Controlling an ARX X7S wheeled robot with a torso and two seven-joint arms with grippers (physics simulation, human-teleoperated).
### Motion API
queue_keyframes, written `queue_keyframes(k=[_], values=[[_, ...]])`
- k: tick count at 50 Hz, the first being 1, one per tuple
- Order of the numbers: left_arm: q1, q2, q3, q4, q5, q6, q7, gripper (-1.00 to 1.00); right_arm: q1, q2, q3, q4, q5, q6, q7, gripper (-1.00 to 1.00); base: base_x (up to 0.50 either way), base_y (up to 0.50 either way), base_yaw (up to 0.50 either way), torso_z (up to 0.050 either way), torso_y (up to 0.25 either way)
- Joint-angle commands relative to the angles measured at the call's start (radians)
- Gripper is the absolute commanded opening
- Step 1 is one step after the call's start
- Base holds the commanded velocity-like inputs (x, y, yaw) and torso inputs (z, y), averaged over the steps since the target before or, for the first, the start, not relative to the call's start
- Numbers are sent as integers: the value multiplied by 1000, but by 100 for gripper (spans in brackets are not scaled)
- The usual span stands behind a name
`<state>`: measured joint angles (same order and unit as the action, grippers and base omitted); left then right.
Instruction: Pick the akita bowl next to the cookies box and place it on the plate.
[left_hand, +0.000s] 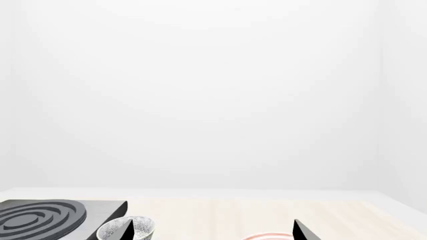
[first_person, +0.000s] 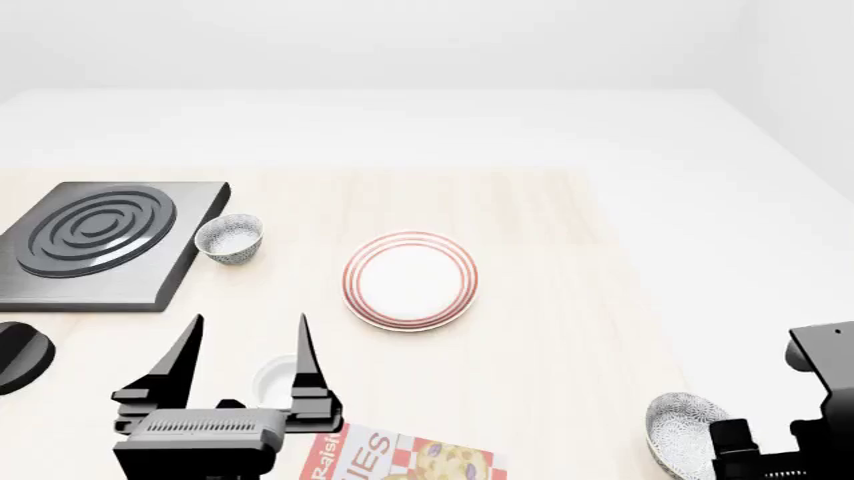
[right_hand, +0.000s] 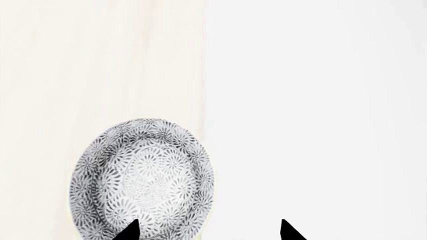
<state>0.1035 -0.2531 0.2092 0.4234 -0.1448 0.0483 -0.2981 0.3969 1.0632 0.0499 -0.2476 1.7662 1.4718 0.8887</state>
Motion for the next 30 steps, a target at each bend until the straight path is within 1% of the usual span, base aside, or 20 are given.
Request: queue_keyframes(k=[1, 11, 18, 23, 30], values=[[-15, 12, -18, -31, 17, 7, 19, 100, 26, 4, 21, 65, -51, -38, -72, 100, 0, 0, 0, 0, 0], [-15, 7, -14, -41, 17, 13, 15, 100, 28, -40, -18, 90, -220, -99, -231, 100, 0, 0, 0, 0, 0], [-11, 5, -14, -42, 19, 19, 8, 100, 42, -88, -126, 163, -372, -147, -355, 100, 0, 0, 0, 0, 0], [-10, 3, -13, -42, 21, 19, 3, 100, 59, -100, -189, 196, -438, -155, -398, 100, 0, 0, 0, 0, 0], [-11, -2, -14, -39, 20, 17, -2, 100, 44, -98, -226, 223, -481, -172, -431, 100, 0, 0, 0, 0, 0]])
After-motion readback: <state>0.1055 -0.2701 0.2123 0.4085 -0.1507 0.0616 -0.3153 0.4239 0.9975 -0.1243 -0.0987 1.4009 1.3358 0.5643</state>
